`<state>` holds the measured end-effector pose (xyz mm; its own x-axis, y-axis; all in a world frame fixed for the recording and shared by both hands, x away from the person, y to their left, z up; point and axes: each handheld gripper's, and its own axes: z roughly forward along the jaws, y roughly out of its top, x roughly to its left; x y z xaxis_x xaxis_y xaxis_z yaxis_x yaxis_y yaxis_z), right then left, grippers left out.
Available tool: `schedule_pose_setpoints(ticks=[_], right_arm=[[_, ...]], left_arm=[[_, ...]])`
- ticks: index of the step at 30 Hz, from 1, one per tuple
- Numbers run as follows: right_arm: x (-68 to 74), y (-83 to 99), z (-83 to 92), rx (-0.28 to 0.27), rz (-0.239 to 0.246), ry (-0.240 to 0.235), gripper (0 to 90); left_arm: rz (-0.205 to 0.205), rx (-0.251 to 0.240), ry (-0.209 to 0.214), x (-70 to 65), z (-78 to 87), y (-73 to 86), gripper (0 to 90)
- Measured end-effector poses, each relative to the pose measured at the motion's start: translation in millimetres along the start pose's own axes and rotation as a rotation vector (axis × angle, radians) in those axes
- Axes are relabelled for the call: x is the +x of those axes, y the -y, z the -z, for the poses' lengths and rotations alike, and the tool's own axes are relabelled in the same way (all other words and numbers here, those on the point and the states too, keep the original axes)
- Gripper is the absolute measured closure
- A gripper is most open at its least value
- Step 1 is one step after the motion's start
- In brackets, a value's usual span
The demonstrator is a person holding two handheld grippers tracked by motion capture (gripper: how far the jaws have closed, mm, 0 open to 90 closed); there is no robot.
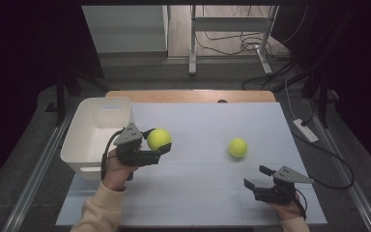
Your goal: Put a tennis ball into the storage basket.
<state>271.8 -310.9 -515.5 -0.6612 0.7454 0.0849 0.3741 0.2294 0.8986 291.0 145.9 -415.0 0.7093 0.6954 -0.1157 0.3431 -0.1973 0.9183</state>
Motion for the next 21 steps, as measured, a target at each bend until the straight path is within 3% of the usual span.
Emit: schedule_pose_setpoints(ticks=[7,21], right_arm=[[0.6,-0.4,0.8,-0.004,0.001,-0.004,15.1],[-0.5,-0.2,2.7,-0.014,-0.007,-0.01,15.1]], left_arm=[[0.005,-0.01,-0.01,1.8,2.0,-5.9,26.3],[0.04,-0.009,-0.073,22.7,9.0,-20.6,26.3]])
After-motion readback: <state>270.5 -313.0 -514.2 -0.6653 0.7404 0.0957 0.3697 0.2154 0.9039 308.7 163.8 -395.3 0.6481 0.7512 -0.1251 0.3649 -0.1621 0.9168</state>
